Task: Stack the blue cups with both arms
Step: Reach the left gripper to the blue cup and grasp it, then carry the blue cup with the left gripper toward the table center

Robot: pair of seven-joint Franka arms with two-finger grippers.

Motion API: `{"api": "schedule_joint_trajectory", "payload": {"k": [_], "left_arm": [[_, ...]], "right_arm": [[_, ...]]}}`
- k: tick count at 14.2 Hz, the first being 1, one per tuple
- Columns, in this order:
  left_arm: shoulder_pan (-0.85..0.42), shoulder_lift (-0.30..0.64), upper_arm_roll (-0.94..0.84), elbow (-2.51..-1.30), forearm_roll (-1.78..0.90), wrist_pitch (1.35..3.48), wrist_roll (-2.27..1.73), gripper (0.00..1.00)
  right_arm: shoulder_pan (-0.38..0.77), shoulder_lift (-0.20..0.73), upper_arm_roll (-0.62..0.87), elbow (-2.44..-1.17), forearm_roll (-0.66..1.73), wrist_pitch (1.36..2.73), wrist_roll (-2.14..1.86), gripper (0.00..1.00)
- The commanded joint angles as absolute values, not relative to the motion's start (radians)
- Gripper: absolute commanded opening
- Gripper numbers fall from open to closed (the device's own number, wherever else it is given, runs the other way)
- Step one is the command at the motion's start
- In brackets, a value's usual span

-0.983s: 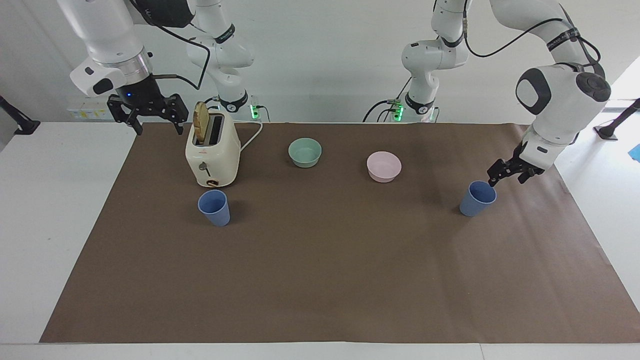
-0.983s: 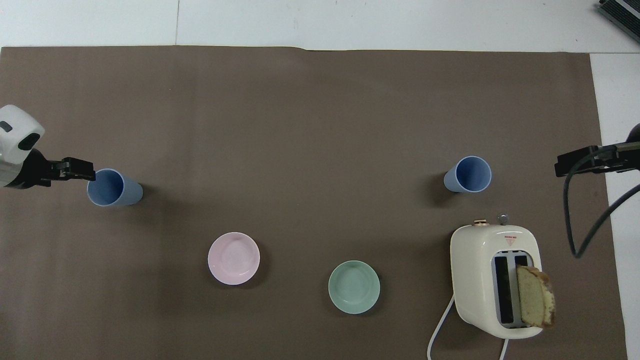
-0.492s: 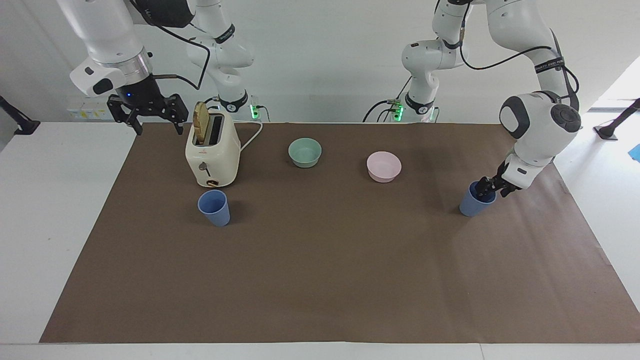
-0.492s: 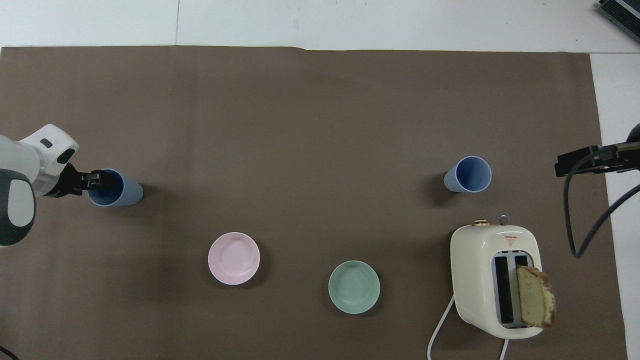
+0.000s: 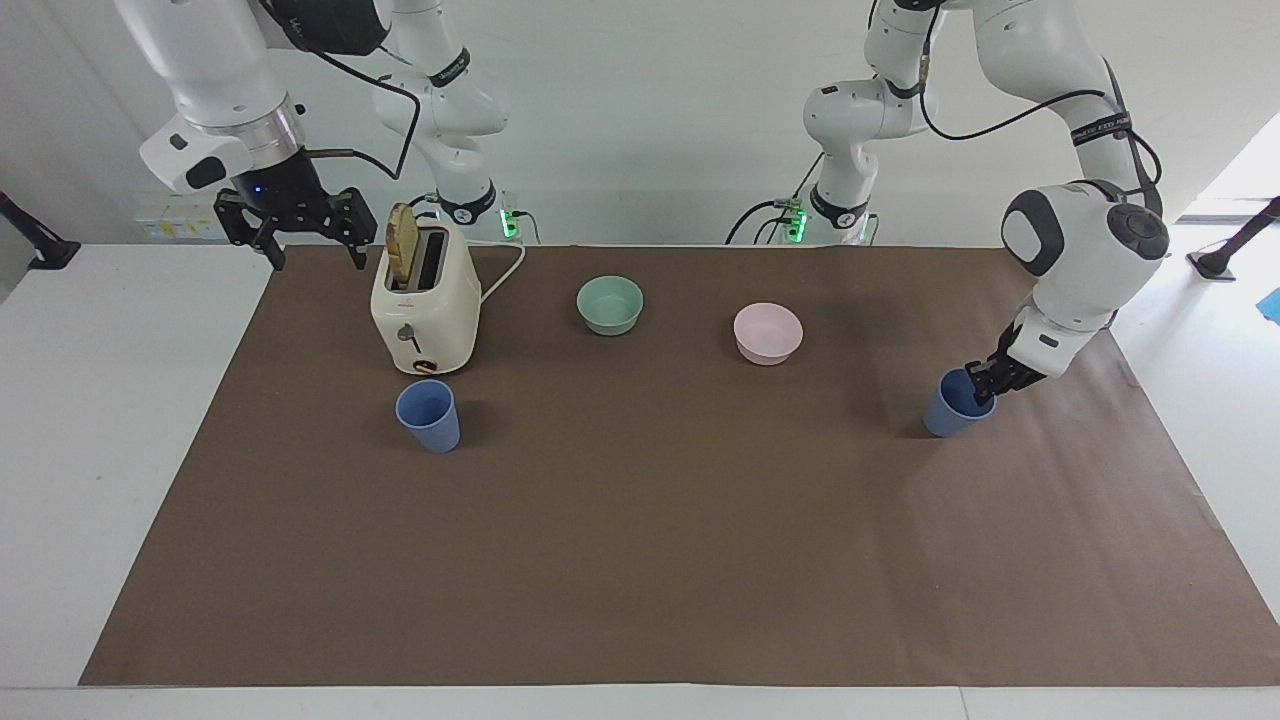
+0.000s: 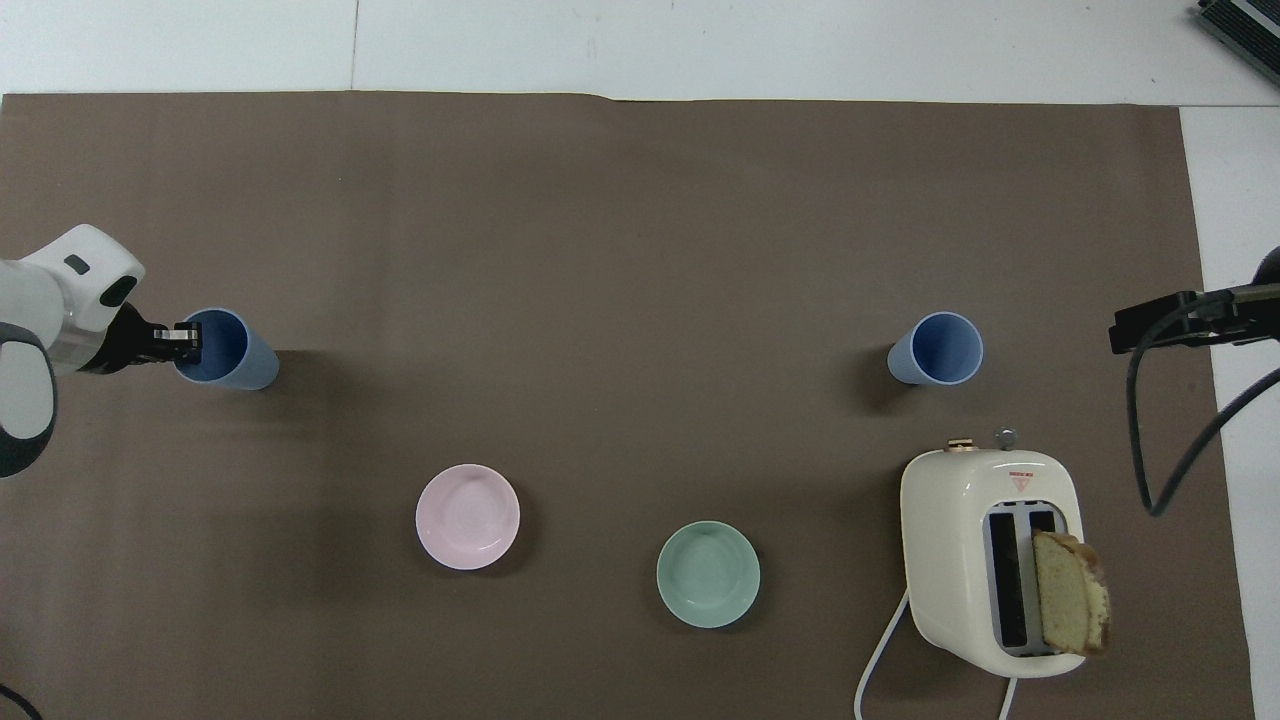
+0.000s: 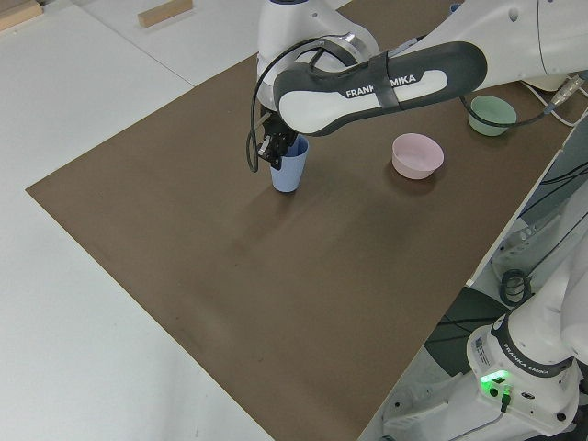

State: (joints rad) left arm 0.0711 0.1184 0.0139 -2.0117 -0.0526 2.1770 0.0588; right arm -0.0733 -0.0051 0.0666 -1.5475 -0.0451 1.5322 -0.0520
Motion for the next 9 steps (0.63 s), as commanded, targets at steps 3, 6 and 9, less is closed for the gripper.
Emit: {"api": "schedule_joint_trajectory", "payload": {"k": [3,6,9], "left_arm": [[0.032,0.132,0.011,-1.824,-0.089,2.056,0.048,0.00],[-0.079,0.135,0.011,-1.766,-0.132,2.023,-0.175,0.00],[-0.228,0.138,0.011,-1.761,-0.127,2.055,-0.401,0.00]], "right_arm": [[-0.086,-0.025,0.072,-1.569,-0.041,1.540,-0.069,1.00],[-0.086,-0.025,0.072,-1.569,-0.043,1.539,-0.069,1.00],[-0.086,-0.025,0.072,-1.569,-0.041,1.539,-0.069,1.00]]}}
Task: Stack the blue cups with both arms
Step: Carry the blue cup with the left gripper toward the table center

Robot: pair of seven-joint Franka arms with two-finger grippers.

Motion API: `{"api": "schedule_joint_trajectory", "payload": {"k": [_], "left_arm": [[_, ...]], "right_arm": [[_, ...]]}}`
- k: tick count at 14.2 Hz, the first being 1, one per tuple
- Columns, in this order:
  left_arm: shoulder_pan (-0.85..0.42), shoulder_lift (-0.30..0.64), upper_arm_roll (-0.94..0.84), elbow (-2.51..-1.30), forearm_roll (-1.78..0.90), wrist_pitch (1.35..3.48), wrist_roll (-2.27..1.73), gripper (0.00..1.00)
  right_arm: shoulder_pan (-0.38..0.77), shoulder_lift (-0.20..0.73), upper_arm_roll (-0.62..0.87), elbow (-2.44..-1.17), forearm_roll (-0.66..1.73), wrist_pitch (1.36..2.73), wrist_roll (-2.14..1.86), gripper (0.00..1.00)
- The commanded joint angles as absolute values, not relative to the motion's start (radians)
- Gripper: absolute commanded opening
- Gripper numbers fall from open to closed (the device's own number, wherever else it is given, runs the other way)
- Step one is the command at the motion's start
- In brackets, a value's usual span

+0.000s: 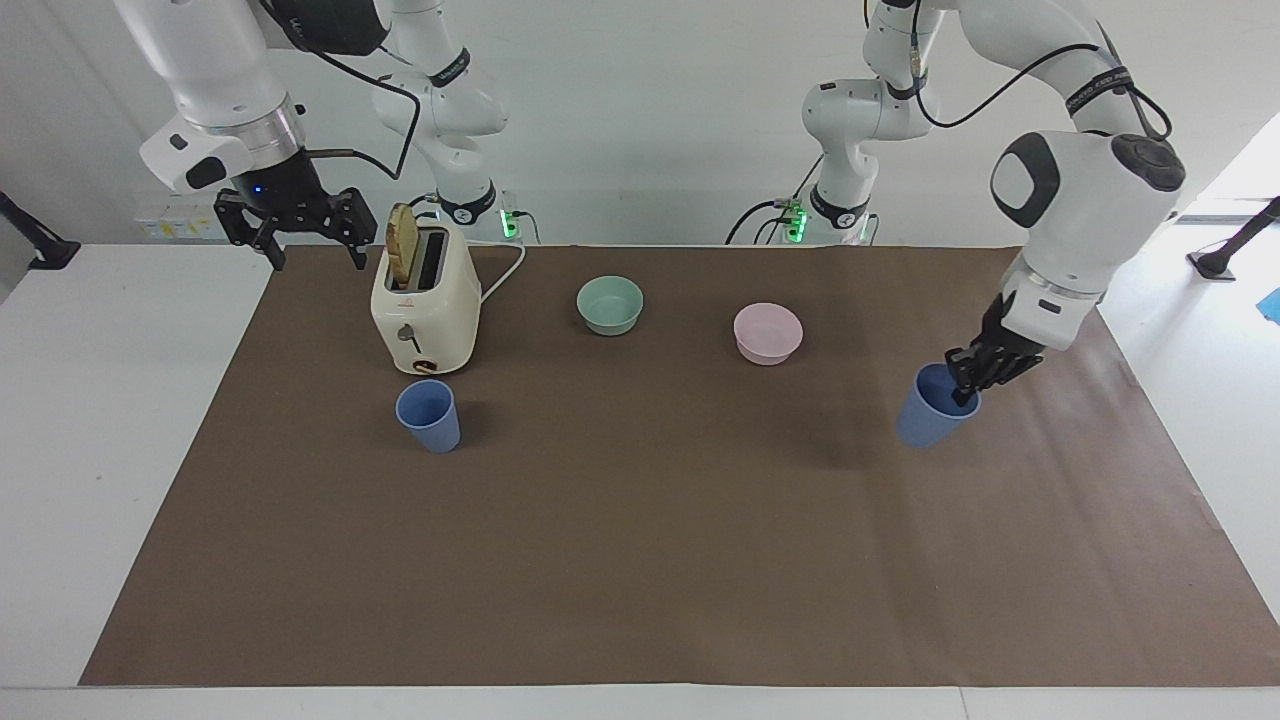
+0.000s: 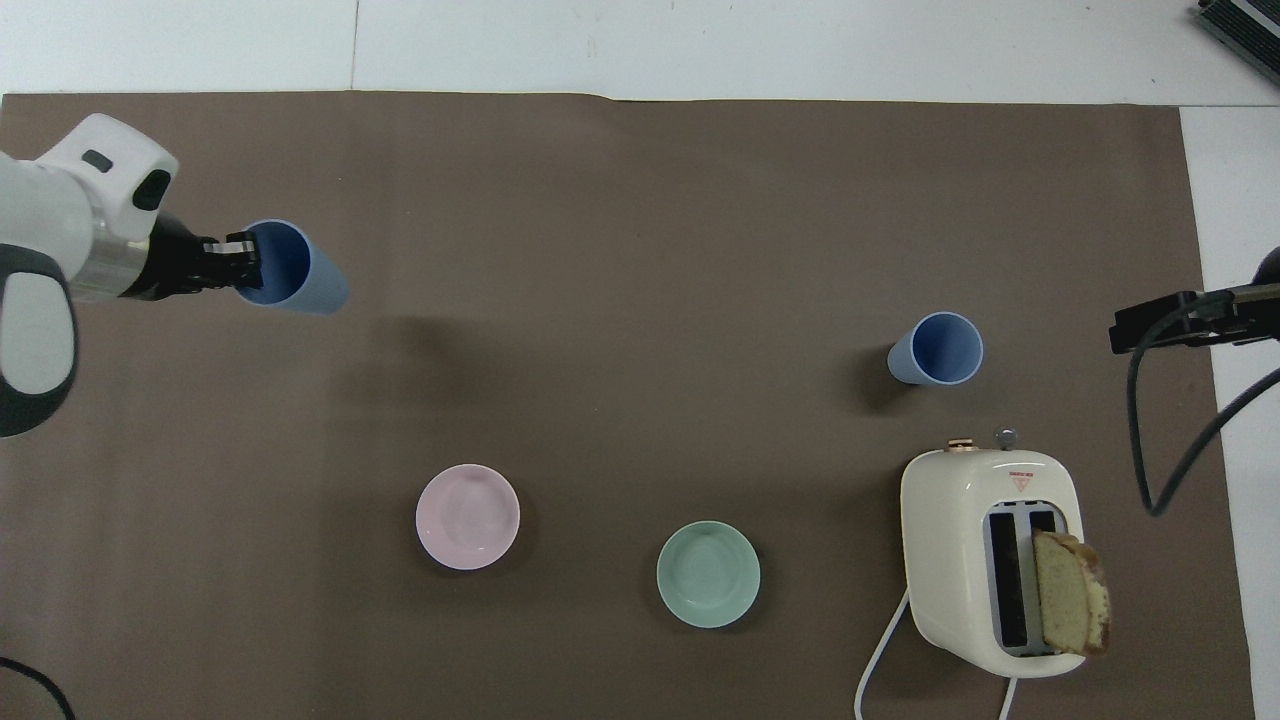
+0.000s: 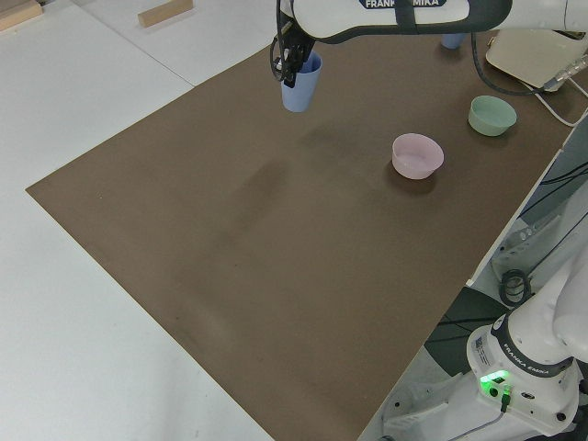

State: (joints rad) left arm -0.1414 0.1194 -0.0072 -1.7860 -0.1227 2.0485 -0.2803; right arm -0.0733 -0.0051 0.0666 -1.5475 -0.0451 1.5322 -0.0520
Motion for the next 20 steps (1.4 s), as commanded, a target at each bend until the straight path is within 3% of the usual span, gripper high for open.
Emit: {"api": "schedule_joint_trajectory", "payload": {"k": [1,4,7,19,20], "left_arm": [[-0.286,0.149,0.011,-1.761,-0.123,2.081,-0.470,0.00],[-0.434,0.228,0.012,-1.735,-0.085,2.143,-0.642,0.00],[-0.503,0.293,0.012,-1.697,-0.074,2.171,-0.690,0.00],[-0.577,0.383,0.011,-1.736,-0.057,2.286,-0.692,0.00],[-0.575,0.383,0.011,-1.738,-0.057,2.286,-0.690,0.15]], "right_arm": [[-0.084,-0.025,0.072,-1.569,-0.041,1.539,-0.069,1.00],[-0.086,-0.025,0.071,-1.569,-0.043,1.539,-0.069,1.00],[-0.086,-0.025,0.072,-1.569,-0.041,1.539,-0.069,1.00],[-0.086,-0.025,0.072,-1.569,-0.041,1.539,-0.069,1.00],[-0.086,-0.025,0.072,-1.569,-0.041,1.539,-0.069,1.00]]}}
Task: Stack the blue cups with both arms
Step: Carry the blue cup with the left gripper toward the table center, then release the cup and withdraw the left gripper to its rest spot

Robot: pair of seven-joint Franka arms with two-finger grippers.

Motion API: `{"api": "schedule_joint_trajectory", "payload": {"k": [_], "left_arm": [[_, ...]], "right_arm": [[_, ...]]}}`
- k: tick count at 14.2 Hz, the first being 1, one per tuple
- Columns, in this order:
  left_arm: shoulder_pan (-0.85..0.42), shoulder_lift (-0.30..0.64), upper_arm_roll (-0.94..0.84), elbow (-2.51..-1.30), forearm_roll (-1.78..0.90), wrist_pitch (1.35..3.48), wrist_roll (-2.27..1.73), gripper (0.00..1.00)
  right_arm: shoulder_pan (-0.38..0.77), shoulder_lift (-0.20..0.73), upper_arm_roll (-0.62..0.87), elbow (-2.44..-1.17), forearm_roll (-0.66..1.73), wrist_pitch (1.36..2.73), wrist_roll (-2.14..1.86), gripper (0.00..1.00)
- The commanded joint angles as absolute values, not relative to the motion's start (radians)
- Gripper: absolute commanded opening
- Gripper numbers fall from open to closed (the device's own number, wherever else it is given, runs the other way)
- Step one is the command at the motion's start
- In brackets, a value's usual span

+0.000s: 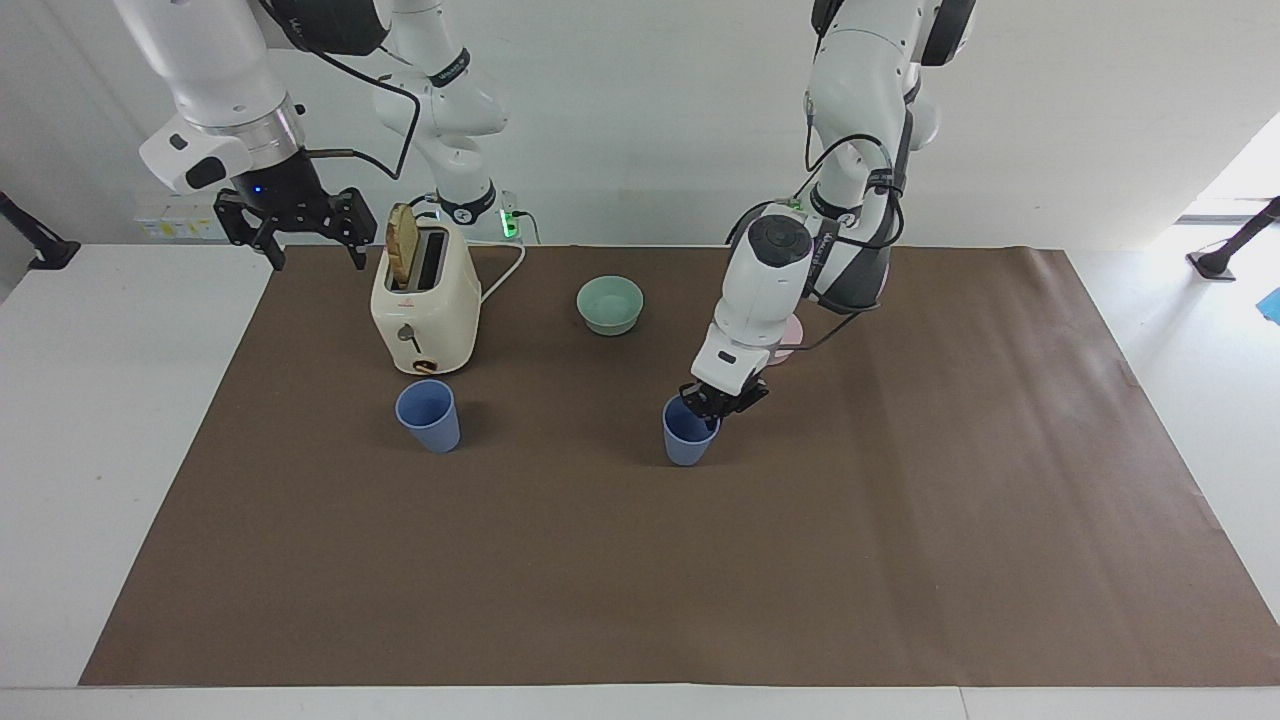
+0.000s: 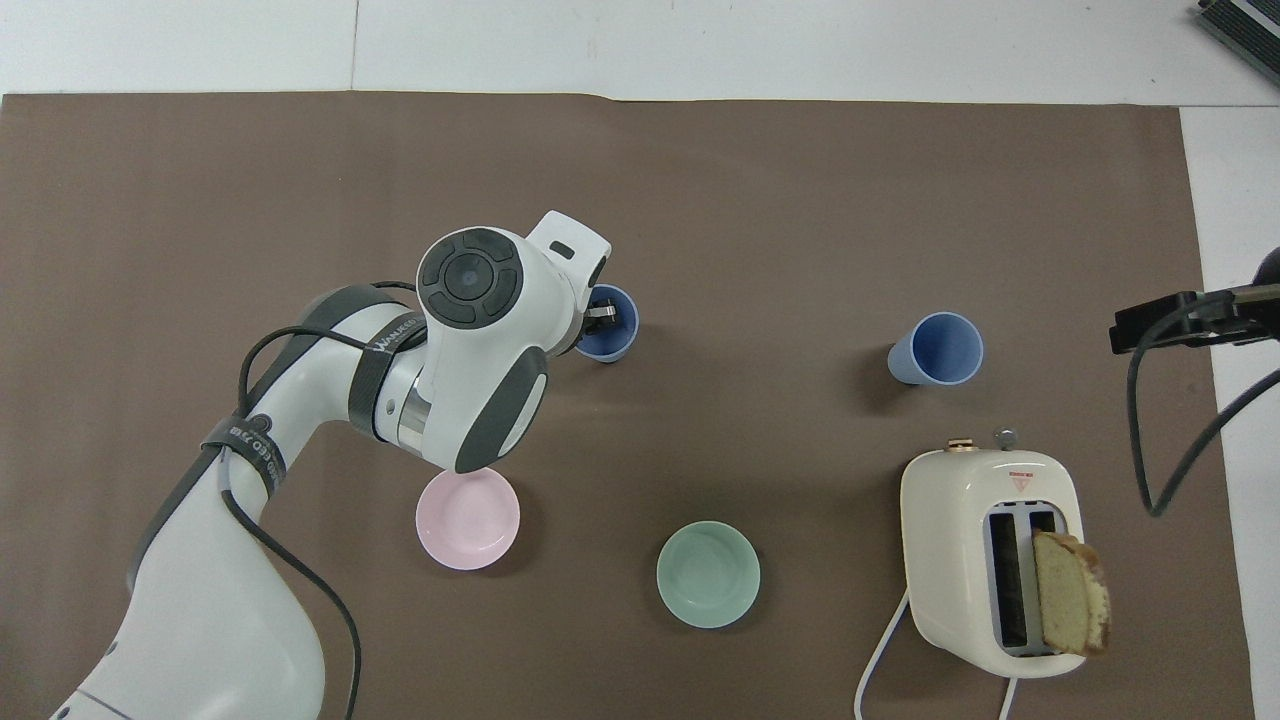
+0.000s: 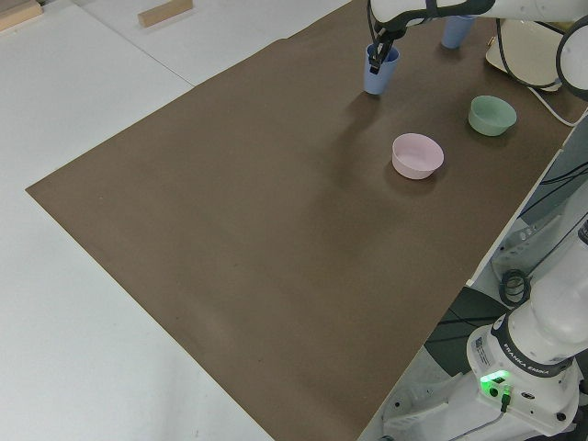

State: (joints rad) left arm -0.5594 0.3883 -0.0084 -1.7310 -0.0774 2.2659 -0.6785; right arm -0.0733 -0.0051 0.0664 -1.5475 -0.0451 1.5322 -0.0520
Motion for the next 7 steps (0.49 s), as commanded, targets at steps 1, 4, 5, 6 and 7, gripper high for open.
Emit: {"api": "schedule_joint_trajectory", "payload": {"k": [1,4,5,6,7], "left_arm": [[-0.574,0.383,0.012,-1.735,-0.057,2.281,-0.690,0.76],[-0.563,0.359,0.023,-1.724,-0.041,2.246,-0.684,1.00],[-0.545,0.326,0.025,-1.721,-0.038,2.206,-0.680,1.00],[-0.529,0.309,0.025,-1.721,-0.025,2.186,-0.675,1.00],[-0.508,0.283,0.025,-1.723,-0.014,2.171,-0.658,1.00]], "right_arm": [[-0.086,-0.025,0.072,-1.569,-0.043,1.539,-0.069,1.00],[-0.086,-0.025,0.072,-1.569,-0.043,1.539,-0.069,1.00],[-0.086,-0.025,0.072,-1.569,-0.041,1.539,-0.069,1.00],[-0.086,-0.025,0.072,-1.569,-0.041,1.539,-0.069,1.00],[-0.086,-0.025,0.072,-1.569,-0.041,1.539,-0.069,1.00]]}}
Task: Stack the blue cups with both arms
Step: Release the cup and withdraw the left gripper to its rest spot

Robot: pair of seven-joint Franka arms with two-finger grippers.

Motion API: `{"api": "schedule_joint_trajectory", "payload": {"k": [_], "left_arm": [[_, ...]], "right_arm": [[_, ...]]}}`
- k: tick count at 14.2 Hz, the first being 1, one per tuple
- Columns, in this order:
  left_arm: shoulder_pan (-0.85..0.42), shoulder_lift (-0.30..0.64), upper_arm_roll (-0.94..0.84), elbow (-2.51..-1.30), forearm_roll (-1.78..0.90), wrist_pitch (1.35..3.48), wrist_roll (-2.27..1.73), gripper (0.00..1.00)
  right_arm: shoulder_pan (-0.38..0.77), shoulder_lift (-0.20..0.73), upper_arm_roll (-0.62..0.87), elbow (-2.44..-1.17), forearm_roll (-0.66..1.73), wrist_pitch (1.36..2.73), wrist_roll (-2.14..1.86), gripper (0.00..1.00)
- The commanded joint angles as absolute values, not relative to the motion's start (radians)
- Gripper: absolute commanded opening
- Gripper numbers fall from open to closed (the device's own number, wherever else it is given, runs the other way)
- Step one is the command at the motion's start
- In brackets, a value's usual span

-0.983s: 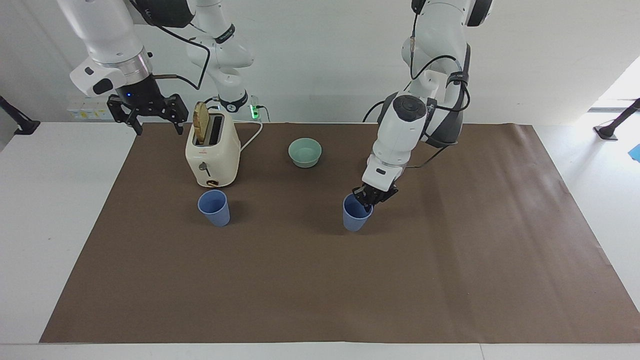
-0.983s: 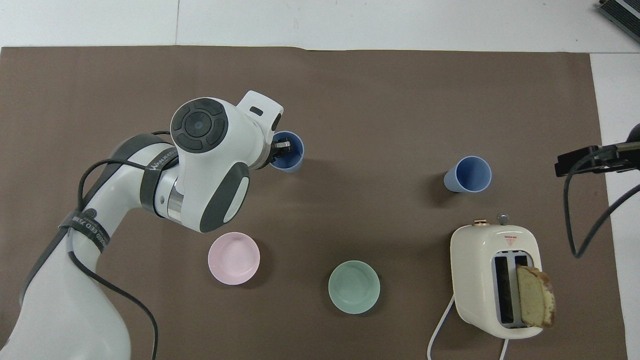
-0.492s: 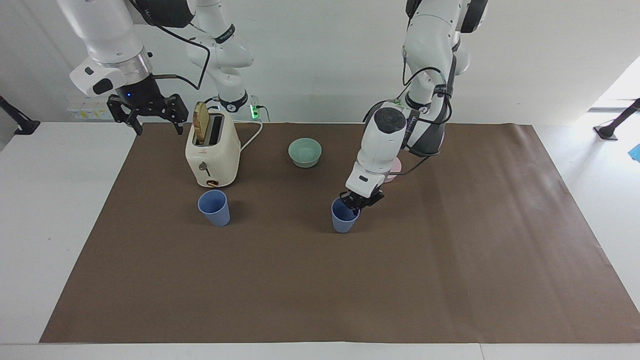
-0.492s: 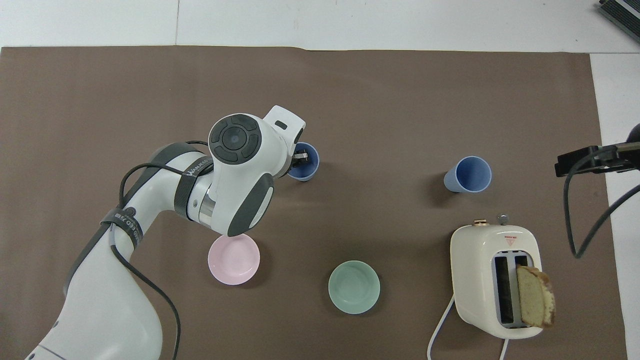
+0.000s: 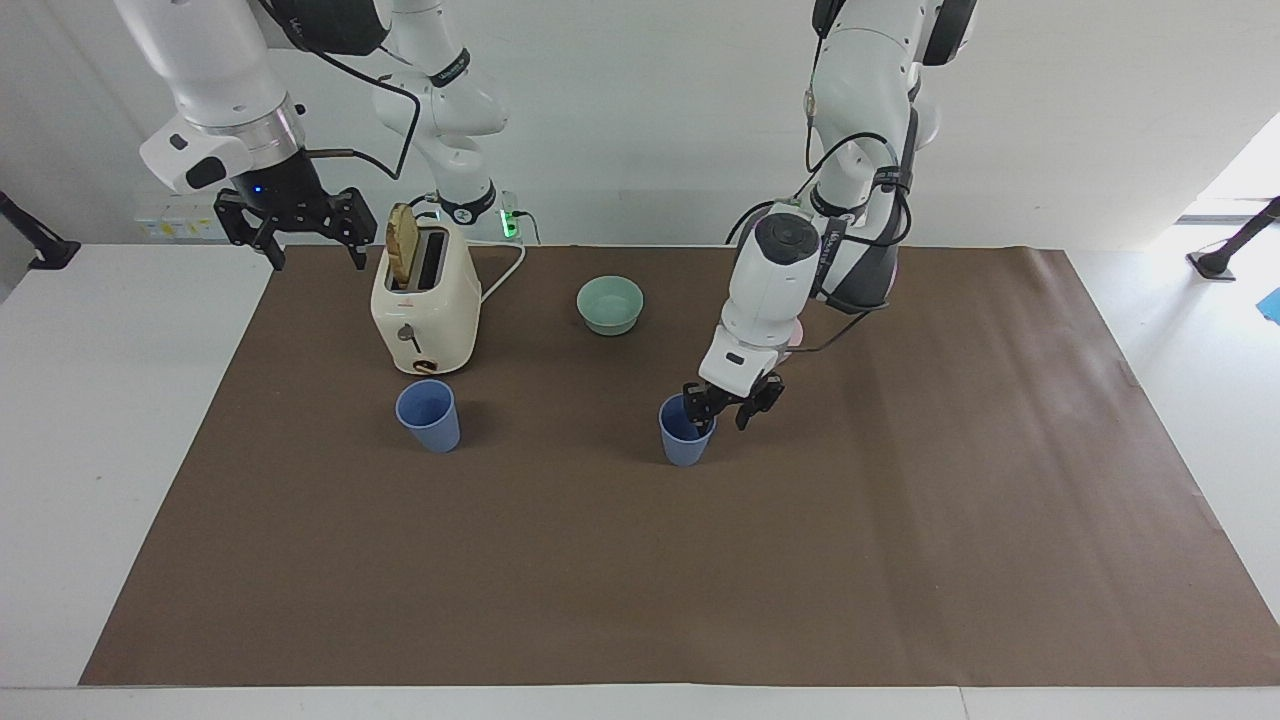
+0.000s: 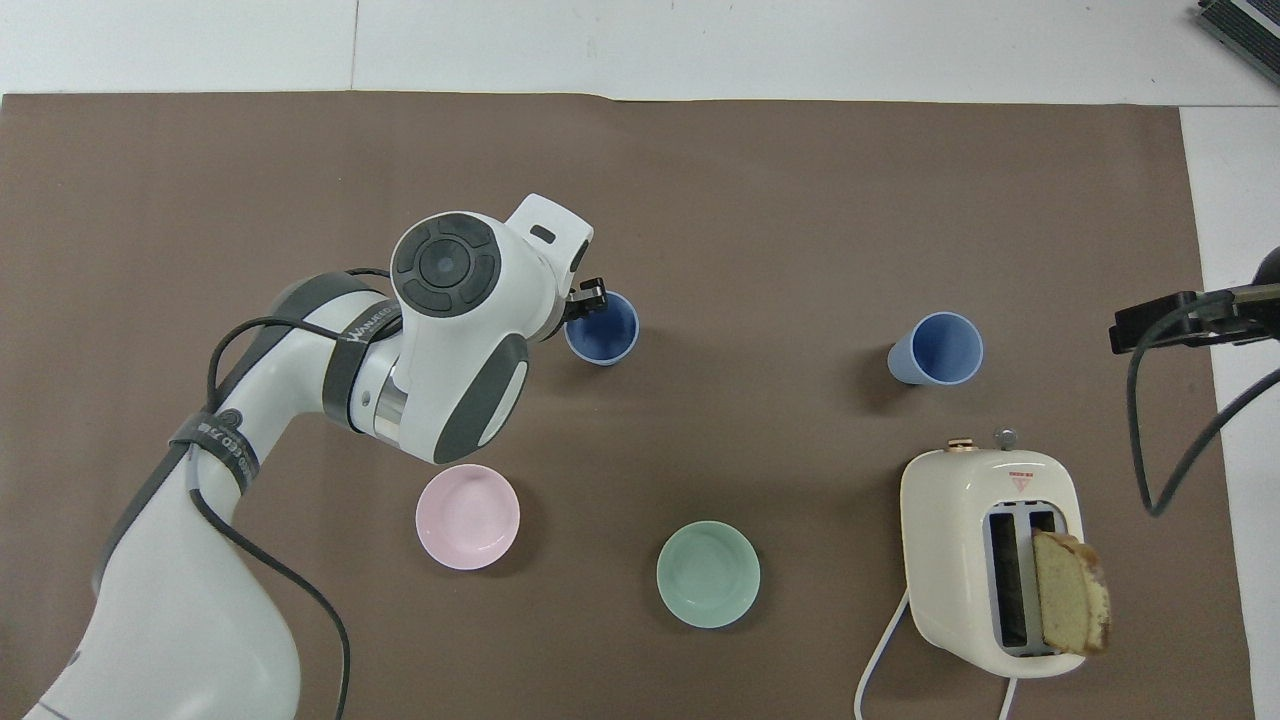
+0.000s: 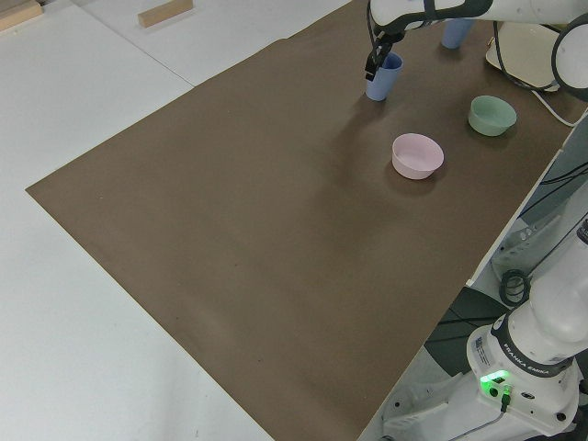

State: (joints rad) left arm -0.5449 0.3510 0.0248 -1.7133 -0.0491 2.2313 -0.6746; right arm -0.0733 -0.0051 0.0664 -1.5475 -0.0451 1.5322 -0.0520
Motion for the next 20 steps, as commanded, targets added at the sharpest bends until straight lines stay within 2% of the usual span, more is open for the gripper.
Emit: {"api": "schedule_joint_trajectory", "payload": {"k": [1,6,15,17,20], "left_arm": [[-0.488,0.267,0.025,-1.723,-0.014,2.146,-0.623,1.00],[-0.327,0.141,0.021,-1.753,-0.021,1.990,-0.347,1.00],[-0.074,0.061,0.023,-1.755,-0.025,1.812,0.138,1.00],[-0.064,0.055,0.025,-1.737,-0.023,1.792,0.164,1.00],[-0.078,0.029,0.017,-1.672,-0.014,1.706,0.160,1.00]], "right_arm": [[-0.086,-0.025,0.072,-1.569,-0.043,1.539,-0.069,1.00],[-0.086,-0.025,0.072,-1.569,-0.041,1.539,-0.069,1.00],[-0.086,-0.029,0.074,-1.575,-0.041,1.537,-0.071,1.00],[-0.087,-0.046,0.072,-1.636,-0.035,1.569,-0.074,1.00],[-0.090,-0.037,0.069,-1.739,-0.017,1.705,-0.071,1.00]]}}
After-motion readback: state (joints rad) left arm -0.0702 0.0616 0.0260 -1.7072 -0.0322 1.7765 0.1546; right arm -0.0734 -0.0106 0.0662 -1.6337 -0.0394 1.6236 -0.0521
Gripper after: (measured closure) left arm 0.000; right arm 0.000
